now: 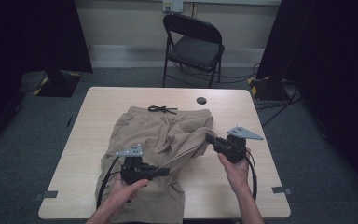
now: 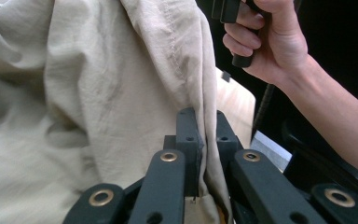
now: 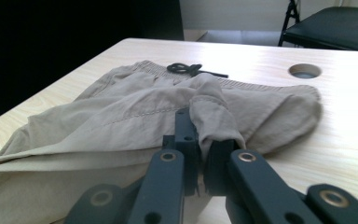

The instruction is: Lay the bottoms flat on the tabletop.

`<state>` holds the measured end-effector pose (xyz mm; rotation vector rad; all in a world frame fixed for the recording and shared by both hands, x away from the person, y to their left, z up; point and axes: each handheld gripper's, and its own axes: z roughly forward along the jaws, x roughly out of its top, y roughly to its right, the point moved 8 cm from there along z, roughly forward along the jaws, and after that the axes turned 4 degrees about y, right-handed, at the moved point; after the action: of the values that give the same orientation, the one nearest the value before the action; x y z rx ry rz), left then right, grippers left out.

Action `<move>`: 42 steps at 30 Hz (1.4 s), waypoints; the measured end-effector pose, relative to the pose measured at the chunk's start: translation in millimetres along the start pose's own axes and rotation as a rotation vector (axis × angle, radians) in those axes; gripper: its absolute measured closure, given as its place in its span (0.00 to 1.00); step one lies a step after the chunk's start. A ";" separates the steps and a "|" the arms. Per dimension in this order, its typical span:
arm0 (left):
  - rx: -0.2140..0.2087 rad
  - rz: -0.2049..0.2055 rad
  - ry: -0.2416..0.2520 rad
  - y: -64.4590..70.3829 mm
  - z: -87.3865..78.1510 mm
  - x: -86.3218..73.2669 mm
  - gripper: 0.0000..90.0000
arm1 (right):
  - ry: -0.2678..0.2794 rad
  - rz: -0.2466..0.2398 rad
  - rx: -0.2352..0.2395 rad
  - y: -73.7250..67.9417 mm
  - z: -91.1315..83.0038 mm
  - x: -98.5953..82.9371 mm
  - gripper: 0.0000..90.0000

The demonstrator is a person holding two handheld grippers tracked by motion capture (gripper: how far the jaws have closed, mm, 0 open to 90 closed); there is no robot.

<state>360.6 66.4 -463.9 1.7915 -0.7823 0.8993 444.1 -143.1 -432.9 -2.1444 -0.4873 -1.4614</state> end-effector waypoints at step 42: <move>-0.006 -0.033 -0.061 -3.2 9.0 -16.5 0.69 | -0.003 0.018 -0.204 52.8 -148.0 -42.8 0.58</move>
<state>356.7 61.0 -481.7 1.8286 -0.7913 0.8237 345.8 -272.8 -438.6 -2.3009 -0.3305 -1.5570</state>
